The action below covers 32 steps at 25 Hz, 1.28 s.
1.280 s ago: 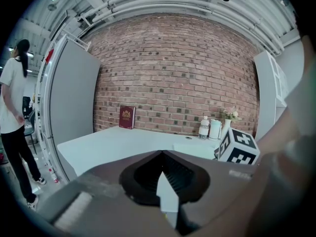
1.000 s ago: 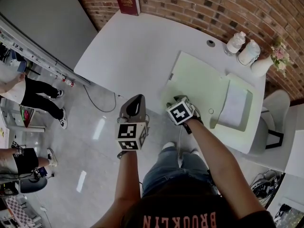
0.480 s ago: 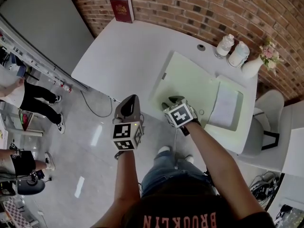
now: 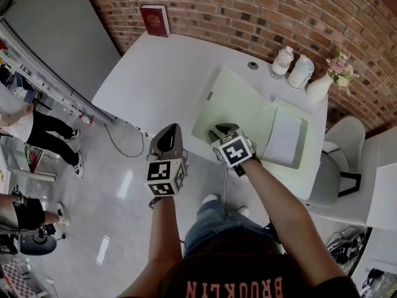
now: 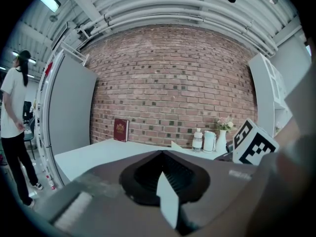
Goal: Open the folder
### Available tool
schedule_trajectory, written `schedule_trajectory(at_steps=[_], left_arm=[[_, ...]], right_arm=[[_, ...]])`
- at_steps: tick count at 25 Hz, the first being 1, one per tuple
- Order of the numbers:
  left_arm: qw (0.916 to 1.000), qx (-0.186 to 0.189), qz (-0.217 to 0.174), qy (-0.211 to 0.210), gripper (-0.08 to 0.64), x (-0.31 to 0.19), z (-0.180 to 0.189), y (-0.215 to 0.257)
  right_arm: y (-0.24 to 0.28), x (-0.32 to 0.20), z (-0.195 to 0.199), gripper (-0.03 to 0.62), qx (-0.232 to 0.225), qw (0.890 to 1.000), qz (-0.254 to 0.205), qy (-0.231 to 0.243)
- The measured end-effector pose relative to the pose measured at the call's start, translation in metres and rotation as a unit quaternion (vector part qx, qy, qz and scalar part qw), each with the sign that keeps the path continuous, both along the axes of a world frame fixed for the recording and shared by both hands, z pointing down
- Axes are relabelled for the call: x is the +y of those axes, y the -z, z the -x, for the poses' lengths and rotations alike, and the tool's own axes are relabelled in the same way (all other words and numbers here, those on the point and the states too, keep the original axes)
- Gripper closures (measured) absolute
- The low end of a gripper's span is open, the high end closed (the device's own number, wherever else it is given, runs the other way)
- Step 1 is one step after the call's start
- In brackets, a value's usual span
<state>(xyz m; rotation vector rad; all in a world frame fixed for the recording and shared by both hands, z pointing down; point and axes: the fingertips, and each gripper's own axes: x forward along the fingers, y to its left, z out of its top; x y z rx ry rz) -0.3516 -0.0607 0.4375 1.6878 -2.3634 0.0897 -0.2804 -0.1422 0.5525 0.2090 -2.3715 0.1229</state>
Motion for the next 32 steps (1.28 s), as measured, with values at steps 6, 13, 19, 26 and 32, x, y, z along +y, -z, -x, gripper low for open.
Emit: schedule_trajectory(at_steps=[6, 13, 19, 26, 32], left_arm=[[0.9999, -0.011, -0.007, -0.009, 0.561, -0.009, -0.019, 0.012], [0.9992, -0.025, -0.015, -0.027, 0.561, -0.024, -0.041, 0.027], [0.9973, -0.039, -0.025, -0.057, 0.561, -0.046, -0.064, 0.04], [0.9931, -0.052, -0.041, -0.097, 0.561, -0.076, -0.096, 0.057], [0.9876, -0.059, -0.058, -0.133, 0.561, -0.097, -0.124, 0.072]], right_arm=[[0.021, -0.006, -0.015, 0.53, -0.023, 1.0, -0.006, -0.005], [0.057, -0.019, -0.034, 0.592, -0.072, 0.997, -0.018, -0.024], [0.097, -0.036, -0.059, 0.593, -0.127, 0.99, -0.037, -0.047], [0.147, -0.064, -0.105, 0.593, -0.194, 0.974, -0.061, -0.096], [0.183, -0.077, -0.147, 0.594, -0.232, 0.961, -0.087, -0.127]])
